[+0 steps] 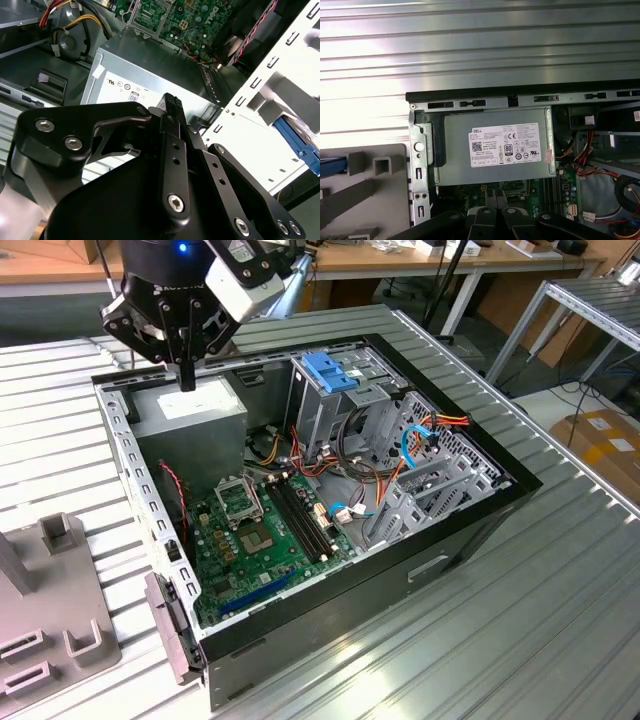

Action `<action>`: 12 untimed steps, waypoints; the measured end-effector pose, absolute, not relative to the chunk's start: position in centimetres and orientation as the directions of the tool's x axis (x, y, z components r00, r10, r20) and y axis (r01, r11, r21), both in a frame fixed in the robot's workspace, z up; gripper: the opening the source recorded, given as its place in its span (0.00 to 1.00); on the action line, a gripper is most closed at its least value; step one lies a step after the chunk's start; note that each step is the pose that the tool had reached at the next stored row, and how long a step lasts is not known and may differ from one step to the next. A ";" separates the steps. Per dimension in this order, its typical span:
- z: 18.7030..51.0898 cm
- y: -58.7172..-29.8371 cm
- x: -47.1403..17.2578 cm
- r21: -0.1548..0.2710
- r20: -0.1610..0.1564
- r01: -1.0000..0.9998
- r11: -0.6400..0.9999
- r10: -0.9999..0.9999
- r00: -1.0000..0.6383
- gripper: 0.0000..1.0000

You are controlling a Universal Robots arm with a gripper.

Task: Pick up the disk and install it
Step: 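Reach for the disk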

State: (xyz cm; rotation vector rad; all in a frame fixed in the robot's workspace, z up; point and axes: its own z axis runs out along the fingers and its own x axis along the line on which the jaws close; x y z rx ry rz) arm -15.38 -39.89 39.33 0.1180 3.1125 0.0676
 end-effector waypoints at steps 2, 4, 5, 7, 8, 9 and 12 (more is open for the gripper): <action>39.3 -39.9 -15.4 0.044 -0.024 0.075 0.996 0.076 -0.997 0.11; 39.3 -39.9 -15.5 0.044 -0.024 0.075 0.996 0.076 -0.997 0.11; 39.3 -39.9 -15.5 0.044 -0.024 0.075 0.996 0.076 -0.997 0.11; 39.3 -39.9 -15.6 0.044 -0.024 0.075 0.996 0.076 -0.997 0.11; 39.3 -39.9 -15.7 0.044 -0.024 0.075 0.996 0.076 -0.997 0.11; 39.3 -39.9 -15.7 0.044 -0.024 0.075 0.996 0.076 -0.997 0.11; 39.3 -39.9 -15.9 0.044 -0.024 0.075 0.996 0.076 -0.997 0.11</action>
